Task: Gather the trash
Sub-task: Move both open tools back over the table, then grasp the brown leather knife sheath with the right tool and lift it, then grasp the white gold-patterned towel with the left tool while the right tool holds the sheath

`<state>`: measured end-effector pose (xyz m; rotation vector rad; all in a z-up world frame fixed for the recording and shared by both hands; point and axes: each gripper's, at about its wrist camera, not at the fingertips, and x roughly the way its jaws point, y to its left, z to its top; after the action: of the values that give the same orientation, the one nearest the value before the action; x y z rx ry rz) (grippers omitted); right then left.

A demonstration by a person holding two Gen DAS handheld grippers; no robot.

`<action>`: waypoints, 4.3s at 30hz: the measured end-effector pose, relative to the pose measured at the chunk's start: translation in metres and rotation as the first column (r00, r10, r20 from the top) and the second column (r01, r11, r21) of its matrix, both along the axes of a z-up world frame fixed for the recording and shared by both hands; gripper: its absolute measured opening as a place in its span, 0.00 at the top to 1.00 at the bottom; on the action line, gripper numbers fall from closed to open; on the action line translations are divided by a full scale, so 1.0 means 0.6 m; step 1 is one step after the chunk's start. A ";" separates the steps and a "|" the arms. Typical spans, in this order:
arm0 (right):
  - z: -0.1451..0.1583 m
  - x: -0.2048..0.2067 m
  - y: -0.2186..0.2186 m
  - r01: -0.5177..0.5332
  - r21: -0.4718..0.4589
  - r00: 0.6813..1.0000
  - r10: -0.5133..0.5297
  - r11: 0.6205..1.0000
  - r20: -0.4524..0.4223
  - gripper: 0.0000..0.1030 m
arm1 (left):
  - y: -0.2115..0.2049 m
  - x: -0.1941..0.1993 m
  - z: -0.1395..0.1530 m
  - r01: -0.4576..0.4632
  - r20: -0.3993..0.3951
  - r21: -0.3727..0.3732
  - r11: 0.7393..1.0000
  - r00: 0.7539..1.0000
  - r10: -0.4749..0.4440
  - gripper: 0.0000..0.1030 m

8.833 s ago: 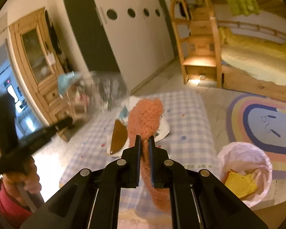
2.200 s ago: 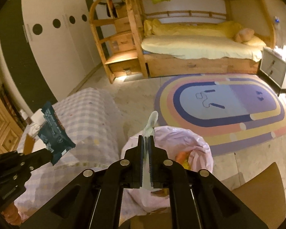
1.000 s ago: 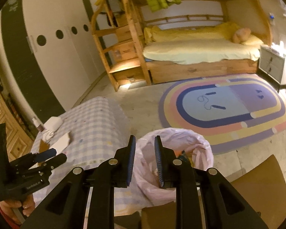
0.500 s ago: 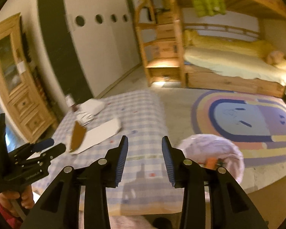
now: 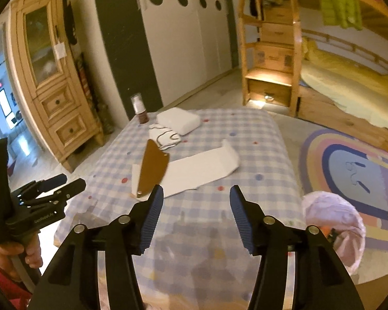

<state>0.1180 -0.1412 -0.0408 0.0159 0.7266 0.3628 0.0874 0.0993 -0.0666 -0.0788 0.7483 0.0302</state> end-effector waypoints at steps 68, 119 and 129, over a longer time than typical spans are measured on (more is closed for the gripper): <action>-0.133 0.185 0.185 -0.166 -0.103 0.964 0.140 0.981 -0.226 0.47 | 0.063 0.068 -0.039 -0.065 -0.094 0.019 0.998 0.993 0.066 0.32; -0.052 0.156 -0.005 0.054 -0.003 0.997 -0.054 0.999 -0.046 0.47 | -0.033 0.329 -0.104 0.057 -0.219 -0.148 0.987 0.972 -0.089 0.97; -0.009 0.099 -0.024 0.055 0.029 0.998 -0.055 0.998 0.001 0.47 | -0.009 0.175 0.000 0.100 -0.027 -0.086 0.991 0.994 -0.103 1.00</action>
<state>0.1774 -0.1555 -0.0463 0.0634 0.7176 0.3206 0.1925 0.0937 -0.0663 -0.1213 0.7838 -0.0974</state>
